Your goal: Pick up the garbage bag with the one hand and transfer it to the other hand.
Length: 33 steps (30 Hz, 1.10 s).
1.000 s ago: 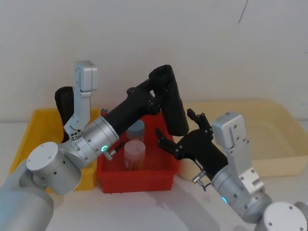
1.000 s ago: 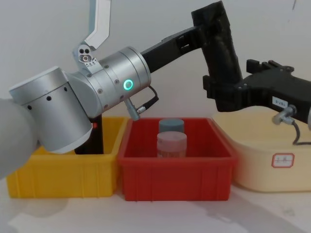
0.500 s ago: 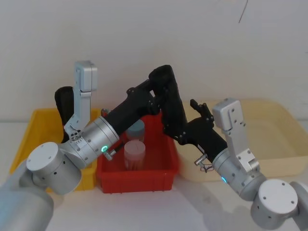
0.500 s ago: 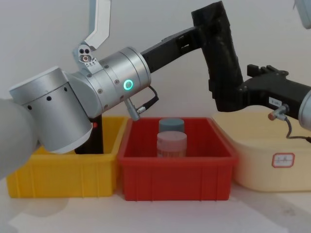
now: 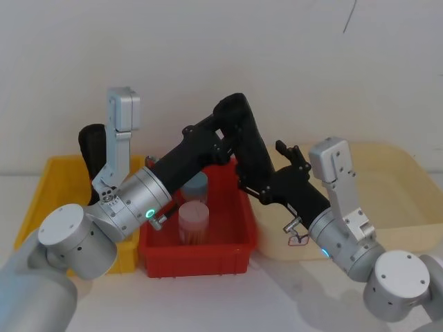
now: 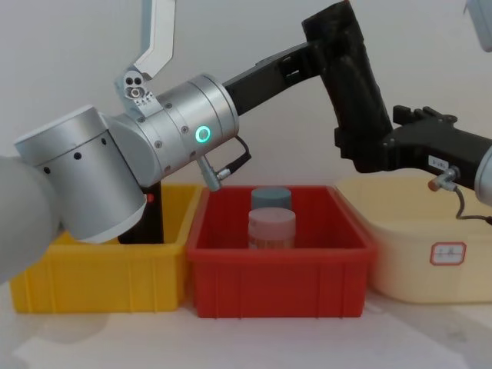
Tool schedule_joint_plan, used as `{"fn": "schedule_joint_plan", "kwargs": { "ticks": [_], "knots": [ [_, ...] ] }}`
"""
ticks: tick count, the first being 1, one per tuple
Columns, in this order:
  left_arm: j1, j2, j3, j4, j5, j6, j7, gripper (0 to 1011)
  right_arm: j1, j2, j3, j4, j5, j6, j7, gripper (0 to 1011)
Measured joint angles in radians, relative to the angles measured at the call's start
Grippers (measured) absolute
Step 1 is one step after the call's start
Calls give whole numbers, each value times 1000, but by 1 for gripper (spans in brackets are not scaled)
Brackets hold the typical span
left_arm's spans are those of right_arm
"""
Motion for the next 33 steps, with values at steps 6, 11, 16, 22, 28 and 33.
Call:
{"fn": "schedule_joint_plan", "kwargs": {
  "ticks": [6, 11, 16, 22, 28, 33],
  "knots": [
    [0, 0, 0, 0, 0, 0, 0, 411, -3, 9, -3, -6, 8, 0, 9, 1001],
    [0, 0, 0, 0, 0, 0, 0, 411, -14, 19, -7, -30, 16, 5, 17, 1001],
    [0, 0, 0, 0, 0, 0, 0, 411, -25, 29, -11, -57, 25, 15, 24, 952],
    [0, 0, 0, 0, 0, 0, 0, 411, -38, 41, -15, -91, 41, 34, 37, 813],
    [0, 0, 0, 0, 0, 0, 0, 411, -48, 51, -19, -120, 62, 51, 53, 623],
    [0, 0, 0, 0, 0, 0, 0, 411, -53, 58, -24, -135, 75, 59, 62, 529]
  ]
}}
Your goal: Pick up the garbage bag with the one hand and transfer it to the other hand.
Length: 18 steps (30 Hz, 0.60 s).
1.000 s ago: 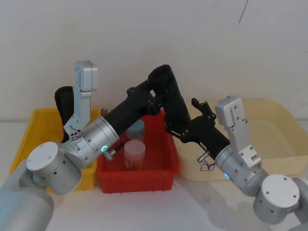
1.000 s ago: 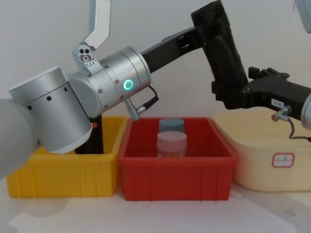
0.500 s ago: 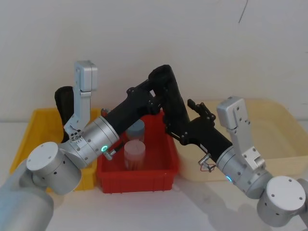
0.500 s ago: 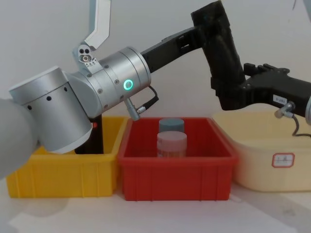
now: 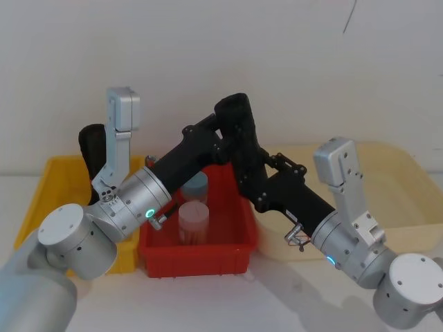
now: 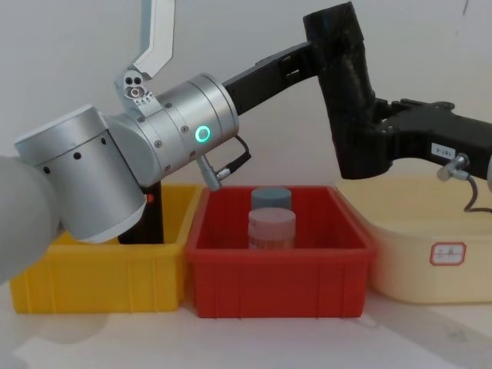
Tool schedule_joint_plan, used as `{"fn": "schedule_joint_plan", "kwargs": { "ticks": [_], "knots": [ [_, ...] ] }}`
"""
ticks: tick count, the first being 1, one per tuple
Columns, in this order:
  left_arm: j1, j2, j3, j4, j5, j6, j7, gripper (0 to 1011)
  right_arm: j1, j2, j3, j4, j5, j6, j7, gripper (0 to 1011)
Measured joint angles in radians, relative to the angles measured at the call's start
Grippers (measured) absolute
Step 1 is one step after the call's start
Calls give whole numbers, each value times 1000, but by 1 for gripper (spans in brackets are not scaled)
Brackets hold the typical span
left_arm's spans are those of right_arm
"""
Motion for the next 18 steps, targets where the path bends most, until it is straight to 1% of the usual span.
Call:
{"fn": "schedule_joint_plan", "kwargs": {
  "ticks": [8, 18],
  "knots": [
    [0, 0, 0, 0, 0, 0, 0, 411, -6, 8, -9, -18, 16, 3, 11, 529],
    [0, 0, 0, 0, 0, 0, 0, 411, -7, 11, -18, -20, 24, -3, 9, 529]
  ]
}}
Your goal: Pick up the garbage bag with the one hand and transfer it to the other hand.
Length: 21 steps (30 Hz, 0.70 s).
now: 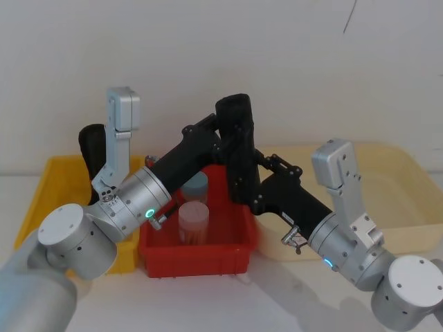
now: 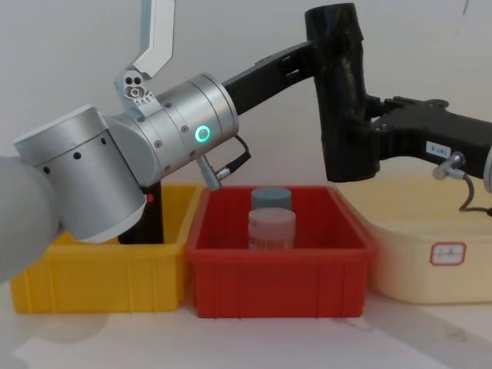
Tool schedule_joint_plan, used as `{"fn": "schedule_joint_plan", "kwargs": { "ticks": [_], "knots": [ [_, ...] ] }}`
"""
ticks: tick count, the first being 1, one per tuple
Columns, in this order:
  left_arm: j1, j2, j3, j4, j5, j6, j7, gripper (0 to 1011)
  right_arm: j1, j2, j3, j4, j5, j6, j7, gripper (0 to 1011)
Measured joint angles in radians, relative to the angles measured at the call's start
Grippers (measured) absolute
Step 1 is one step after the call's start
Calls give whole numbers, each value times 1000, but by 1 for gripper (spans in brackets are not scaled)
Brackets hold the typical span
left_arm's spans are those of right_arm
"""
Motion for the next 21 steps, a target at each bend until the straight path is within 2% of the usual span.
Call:
{"fn": "schedule_joint_plan", "kwargs": {
  "ticks": [13, 21],
  "knots": [
    [0, 0, 0, 0, 0, 0, 0, 427, 11, -5, -8, 13, 2, -10, -11, 529],
    [0, 0, 0, 0, 1, 1, 0, 670, 23, -13, -7, 29, 0, -12, -20, 527]
  ]
}}
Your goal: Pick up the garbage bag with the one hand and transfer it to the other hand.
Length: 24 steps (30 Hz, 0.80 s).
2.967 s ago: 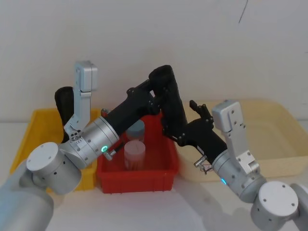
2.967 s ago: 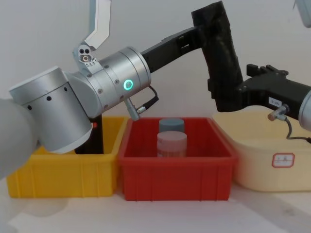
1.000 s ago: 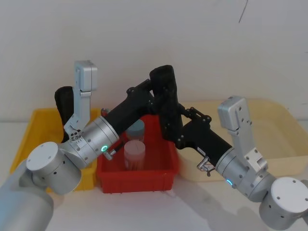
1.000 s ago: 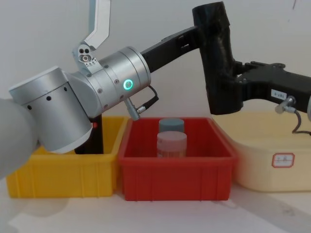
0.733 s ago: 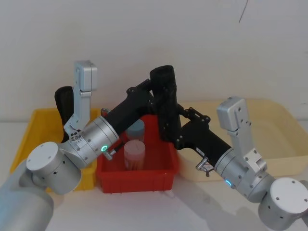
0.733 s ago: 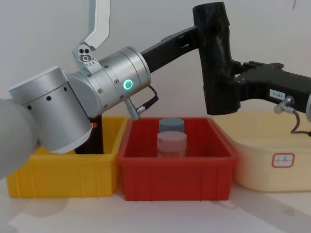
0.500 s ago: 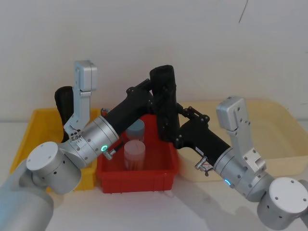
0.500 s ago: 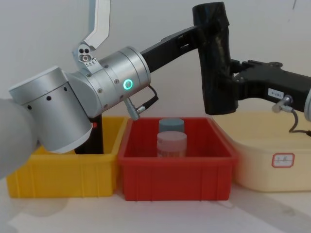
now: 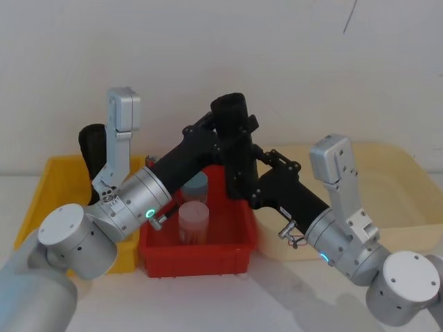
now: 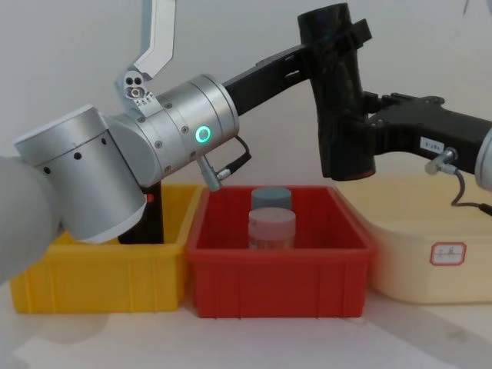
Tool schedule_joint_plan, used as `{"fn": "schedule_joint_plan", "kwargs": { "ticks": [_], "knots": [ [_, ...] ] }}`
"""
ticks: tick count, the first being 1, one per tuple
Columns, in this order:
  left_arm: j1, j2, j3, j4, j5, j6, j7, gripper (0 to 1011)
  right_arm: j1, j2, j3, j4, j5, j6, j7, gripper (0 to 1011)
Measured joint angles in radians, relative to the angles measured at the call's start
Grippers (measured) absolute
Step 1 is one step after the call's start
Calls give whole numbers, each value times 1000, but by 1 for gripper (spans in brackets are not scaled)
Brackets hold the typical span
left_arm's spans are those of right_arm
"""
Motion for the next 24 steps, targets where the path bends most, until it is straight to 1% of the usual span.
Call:
{"fn": "schedule_joint_plan", "kwargs": {
  "ticks": [2, 3, 4, 7, 9, 11, 12, 18, 24],
  "knots": [
    [0, 0, 0, 0, 0, 0, 0, 729, 2, -1, 1, 3, 0, 0, -1, 527],
    [0, 0, 0, 0, 0, 0, 0, 785, 5, -3, 2, 6, 0, 0, -3, 527],
    [0, 0, 0, 0, 0, 0, 0, 792, 6, -4, 3, 8, 0, 0, -4, 527],
    [0, 0, 0, 0, 0, 0, 0, 891, 10, -6, 6, 13, -1, -1, -6, 527],
    [0, 0, 0, 0, 0, 0, 0, 919, 11, -7, 7, 16, -1, -1, -7, 527],
    [0, 0, 0, 0, 0, 0, 0, 985, 14, -9, 9, 19, -2, -1, -9, 526],
    [0, 0, -1, 0, 0, 0, 0, 999, 15, -10, 10, 22, -2, -1, -11, 526],
    [0, 0, -1, 0, 0, 0, 0, 1000, 20, -14, 19, 31, -3, 1, -19, 527],
    [0, 0, -1, 0, -1, 0, 0, 1000, 25, -19, 34, 42, -3, 5, -31, 527]
  ]
}}
